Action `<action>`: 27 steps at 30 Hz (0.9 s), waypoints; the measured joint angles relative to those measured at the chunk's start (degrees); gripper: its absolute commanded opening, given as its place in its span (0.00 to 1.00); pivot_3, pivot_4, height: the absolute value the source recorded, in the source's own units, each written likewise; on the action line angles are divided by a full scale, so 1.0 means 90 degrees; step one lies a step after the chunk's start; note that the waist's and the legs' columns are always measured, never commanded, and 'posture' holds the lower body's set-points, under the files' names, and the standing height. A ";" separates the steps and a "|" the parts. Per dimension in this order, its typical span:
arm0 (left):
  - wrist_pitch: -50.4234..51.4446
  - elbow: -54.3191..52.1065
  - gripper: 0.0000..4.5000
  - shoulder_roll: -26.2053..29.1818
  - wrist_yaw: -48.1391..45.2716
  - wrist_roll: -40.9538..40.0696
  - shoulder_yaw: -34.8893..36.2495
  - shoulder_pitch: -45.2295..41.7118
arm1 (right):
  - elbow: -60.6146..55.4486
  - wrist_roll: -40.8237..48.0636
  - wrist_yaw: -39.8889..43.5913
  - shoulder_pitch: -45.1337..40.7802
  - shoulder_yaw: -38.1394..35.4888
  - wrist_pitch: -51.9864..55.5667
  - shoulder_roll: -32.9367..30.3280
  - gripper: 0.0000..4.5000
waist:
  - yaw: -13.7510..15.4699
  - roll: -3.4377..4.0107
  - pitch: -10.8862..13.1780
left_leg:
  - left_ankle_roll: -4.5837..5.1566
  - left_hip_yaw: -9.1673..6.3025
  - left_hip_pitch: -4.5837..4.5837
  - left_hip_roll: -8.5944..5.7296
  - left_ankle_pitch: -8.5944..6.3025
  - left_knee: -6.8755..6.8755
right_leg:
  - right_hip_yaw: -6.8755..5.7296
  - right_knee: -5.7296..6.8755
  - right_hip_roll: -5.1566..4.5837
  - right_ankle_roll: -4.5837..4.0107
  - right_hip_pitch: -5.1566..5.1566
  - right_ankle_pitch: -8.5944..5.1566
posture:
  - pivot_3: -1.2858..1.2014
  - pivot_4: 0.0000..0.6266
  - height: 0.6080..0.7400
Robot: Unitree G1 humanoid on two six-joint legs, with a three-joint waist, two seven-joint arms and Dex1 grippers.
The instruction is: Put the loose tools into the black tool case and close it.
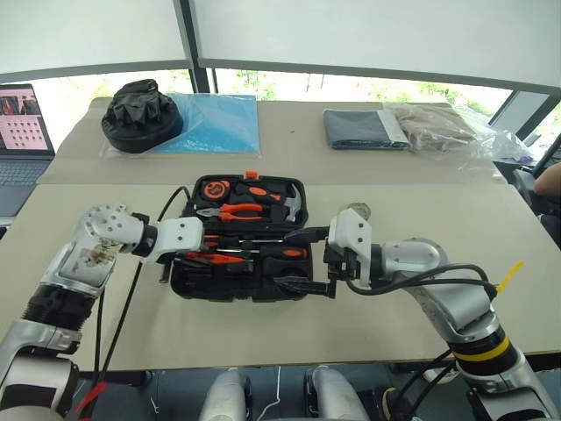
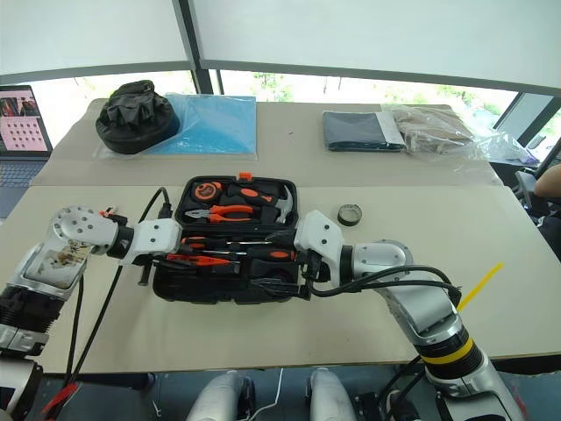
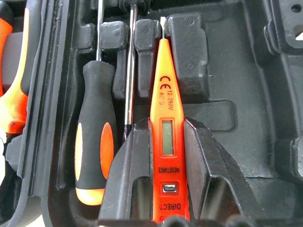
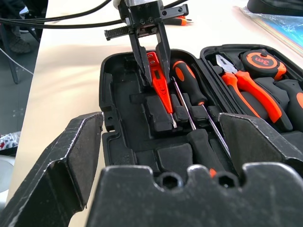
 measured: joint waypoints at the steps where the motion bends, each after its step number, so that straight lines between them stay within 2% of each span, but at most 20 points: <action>1: 0.0013 -0.0011 0.10 -0.0003 0.0001 0.0023 -0.0034 -0.0007 | 0.0001 0.0000 0.0000 0.0000 0.0000 0.0000 0.0012 1.00 | -0.0002 0.0000 0.0000 | 0.0000 0.0000 0.0002 0.0000 0.0000 0.0000 | 0.0000 0.0001 0.0000 0.0000 0.0001 0.0000 | 0.52 0.24 1.00; 4: 0.0150 -0.0053 0.10 -0.0033 0.0011 0.0072 -0.0068 -0.0037 | 0.0008 0.0000 -0.0001 -0.0002 0.0000 0.0000 0.0050 1.00 | -0.0002 0.0001 0.0000 | 0.0000 0.0000 0.0004 0.0000 0.0000 0.0001 | 0.0001 0.0003 0.0000 0.0000 0.0003 0.0000 | 0.52 0.24 1.00; 6: 0.0477 -0.0156 0.33 -0.0056 0.0001 0.0058 -0.0051 -0.0051 | 0.0013 0.0000 -0.0001 -0.0011 0.0000 0.0000 0.0074 1.00 | -0.0002 0.0001 -0.0001 | 0.0000 -0.0001 0.0005 0.0000 0.0000 0.0003 | 0.0001 0.0004 -0.0001 0.0000 0.0005 0.0000 | 0.52 0.24 1.00; 7: 0.0612 -0.0183 0.38 -0.0074 0.0005 0.0025 -0.0037 -0.0049 | 0.0014 0.0000 -0.0002 -0.0014 0.0000 0.0000 0.0088 1.00 | -0.0001 0.0001 -0.0001 | 0.0000 -0.0001 0.0005 -0.0001 0.0000 0.0004 | 0.0002 0.0004 -0.0001 0.0001 0.0005 0.0000 | 0.52 0.24 1.00; 10: 0.0806 -0.0210 0.64 -0.0188 -0.0045 -0.0159 -0.0040 0.0077 | 0.0020 0.0000 -0.0001 -0.0017 0.0000 0.0000 0.0110 1.00 | -0.0011 0.0001 0.0000 | 0.0000 -0.0002 -0.0004 0.0000 0.0000 0.0005 | 0.0000 0.0003 0.0000 0.0001 -0.0002 0.0000 | 0.52 0.24 1.00; 11: 0.0799 -0.0173 0.70 -0.0226 -0.0053 -0.0279 -0.0011 0.0113 | 0.0026 0.0000 0.0002 -0.0017 0.0000 0.0000 0.0110 1.00 | -0.0013 0.0001 0.0000 | 0.0000 -0.0003 -0.0008 0.0000 0.0000 0.0005 | 0.0000 0.0003 0.0000 0.0001 -0.0004 0.0000 | 0.52 0.24 1.00; 23: 0.0212 0.0351 0.70 -0.0411 -0.0235 -0.1389 0.0915 0.0037 | 0.0033 0.0099 0.0214 0.0022 -0.0001 0.0001 0.0109 1.00 | 0.0012 0.0000 0.0000 | 0.0001 -0.0006 -0.0010 0.0000 0.0000 0.0014 | -0.0003 0.0005 0.0000 0.0001 -0.0002 0.0001 | 0.52 0.24 1.00; 26: 0.0081 0.0557 0.53 -0.0585 -0.0082 -0.1451 0.1044 0.0040 | 0.0074 0.0121 0.0244 0.0022 -0.0006 0.0000 0.0120 1.00 | 0.0012 0.0000 0.0000 | 0.0001 -0.0006 -0.0010 -0.0001 0.0001 0.0015 | -0.0003 0.0005 -0.0001 0.0002 -0.0002 0.0001 | 0.52 0.24 1.00; 27: 0.0078 0.0629 0.45 -0.0634 -0.0032 -0.1473 0.1068 0.0059 | 0.0107 0.0121 0.0245 0.0022 -0.0006 0.0000 0.0148 1.00 | 0.0012 0.0000 0.0000 | 0.0001 -0.0006 -0.0010 0.0000 0.0001 0.0015 | -0.0005 0.0005 0.0000 0.0001 -0.0001 0.0001 | 0.52 0.24 1.00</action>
